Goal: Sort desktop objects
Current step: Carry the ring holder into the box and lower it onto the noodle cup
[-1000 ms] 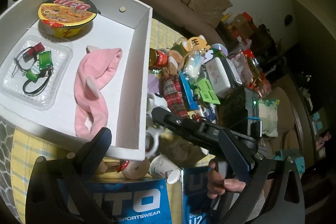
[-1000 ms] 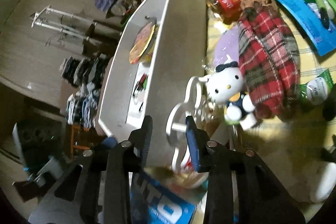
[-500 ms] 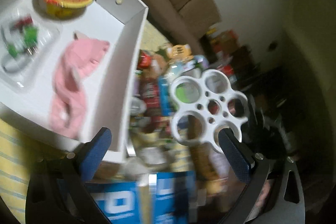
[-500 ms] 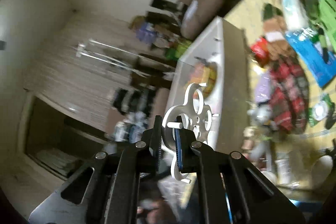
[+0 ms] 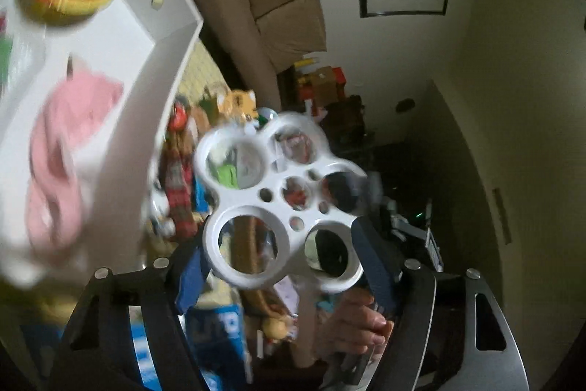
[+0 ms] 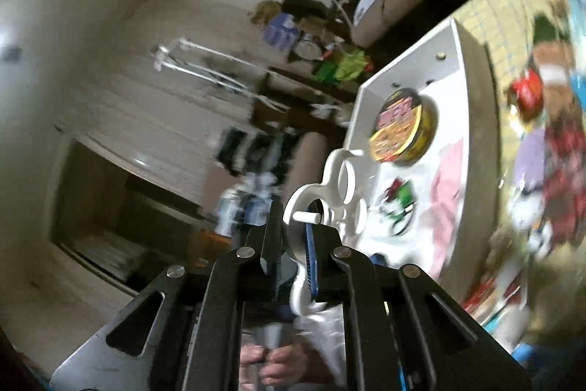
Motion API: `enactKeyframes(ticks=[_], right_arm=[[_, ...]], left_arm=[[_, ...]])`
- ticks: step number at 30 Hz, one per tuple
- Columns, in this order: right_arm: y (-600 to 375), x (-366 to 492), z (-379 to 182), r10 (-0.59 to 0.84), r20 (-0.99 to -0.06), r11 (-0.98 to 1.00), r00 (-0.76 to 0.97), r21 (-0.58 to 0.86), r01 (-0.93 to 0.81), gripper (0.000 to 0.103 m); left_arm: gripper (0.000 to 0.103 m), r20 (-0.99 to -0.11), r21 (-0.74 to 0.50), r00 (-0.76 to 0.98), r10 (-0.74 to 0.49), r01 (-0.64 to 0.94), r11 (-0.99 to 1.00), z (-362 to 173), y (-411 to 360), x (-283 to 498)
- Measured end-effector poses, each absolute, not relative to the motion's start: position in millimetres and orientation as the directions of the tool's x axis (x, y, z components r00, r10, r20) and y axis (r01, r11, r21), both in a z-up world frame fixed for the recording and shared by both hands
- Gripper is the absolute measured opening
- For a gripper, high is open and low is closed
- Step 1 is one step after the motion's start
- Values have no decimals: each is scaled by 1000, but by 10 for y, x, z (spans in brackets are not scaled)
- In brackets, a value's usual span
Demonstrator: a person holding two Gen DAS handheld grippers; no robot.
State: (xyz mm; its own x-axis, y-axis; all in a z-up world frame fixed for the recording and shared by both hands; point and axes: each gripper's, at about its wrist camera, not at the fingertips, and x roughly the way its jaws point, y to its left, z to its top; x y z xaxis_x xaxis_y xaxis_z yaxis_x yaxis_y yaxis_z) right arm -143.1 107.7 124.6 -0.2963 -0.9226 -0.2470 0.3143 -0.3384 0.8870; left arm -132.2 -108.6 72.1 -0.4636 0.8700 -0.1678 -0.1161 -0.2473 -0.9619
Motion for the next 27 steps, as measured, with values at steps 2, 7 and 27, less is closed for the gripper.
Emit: enactKeyframes(ticks=[2,7,27], right_arm=[[877,-1601,1341,-886,-356,-448,-298,822,352,11],[460,-2187,1510,-835,-468,-550,-289,723,418,11],[150,-3775,211,-722,-641,-692,-261,679,246,14]], left_arm=[[75,-227,-937,-480,848,-128,-324,843,-1236,-1555],[76,-232,-944,-481,846,-98,-315,732,-1500,-2124],[83,-274,-960,-514,813,103,-258,-304,-1845,-3004]])
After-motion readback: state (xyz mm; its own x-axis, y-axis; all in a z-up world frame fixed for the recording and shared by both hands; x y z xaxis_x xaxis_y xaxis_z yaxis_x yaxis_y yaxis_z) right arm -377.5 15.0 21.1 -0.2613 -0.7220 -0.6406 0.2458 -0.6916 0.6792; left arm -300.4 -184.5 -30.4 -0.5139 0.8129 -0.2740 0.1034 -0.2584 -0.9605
